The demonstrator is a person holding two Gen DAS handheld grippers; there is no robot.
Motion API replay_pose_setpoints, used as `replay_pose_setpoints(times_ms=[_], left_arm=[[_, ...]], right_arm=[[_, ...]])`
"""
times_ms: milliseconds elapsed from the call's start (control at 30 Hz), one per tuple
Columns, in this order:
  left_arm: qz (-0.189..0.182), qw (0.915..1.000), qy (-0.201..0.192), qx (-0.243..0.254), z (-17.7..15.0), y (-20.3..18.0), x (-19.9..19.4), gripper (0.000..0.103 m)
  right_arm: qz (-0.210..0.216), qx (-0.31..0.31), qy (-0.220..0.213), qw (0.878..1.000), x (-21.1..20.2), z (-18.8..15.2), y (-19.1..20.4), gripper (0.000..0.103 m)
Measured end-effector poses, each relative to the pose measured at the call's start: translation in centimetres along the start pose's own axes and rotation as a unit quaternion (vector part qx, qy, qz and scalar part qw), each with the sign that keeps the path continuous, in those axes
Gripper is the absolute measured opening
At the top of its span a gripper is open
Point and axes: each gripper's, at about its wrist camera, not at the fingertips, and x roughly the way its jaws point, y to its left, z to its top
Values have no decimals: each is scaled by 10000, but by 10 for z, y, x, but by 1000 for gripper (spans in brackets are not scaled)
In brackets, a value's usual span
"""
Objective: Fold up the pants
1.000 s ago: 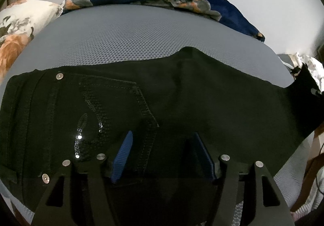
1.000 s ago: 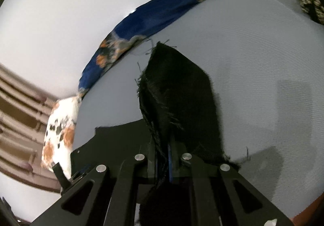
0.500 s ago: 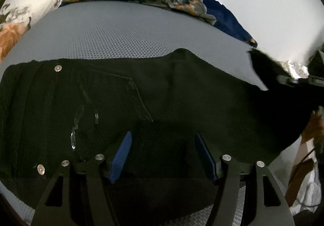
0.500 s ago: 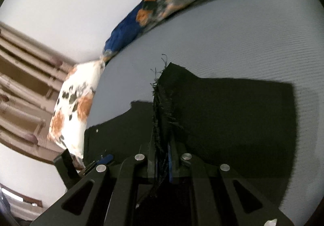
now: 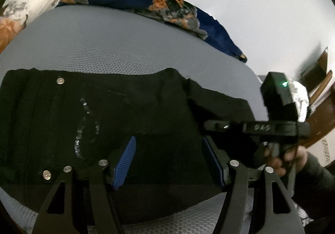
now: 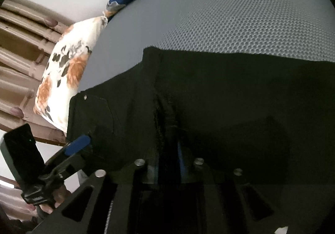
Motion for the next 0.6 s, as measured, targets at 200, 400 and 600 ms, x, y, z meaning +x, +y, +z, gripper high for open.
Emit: replay_pose_setpoints(times_ms=[200,400,600], left_arm=[[-554,9980,142,-272,10,-3,3,65],[-1248,9884,599,-623,17,-9,22,64],[-1326,9778,1304,-969,18,-10,57,57]], right_arm=[[169,-74,-154,9997,-24,-7,5,37],[-157,269,-834,9960,-72,-18,-18,44],[-258,780,-1289,9883,-107,-35,-50,45]])
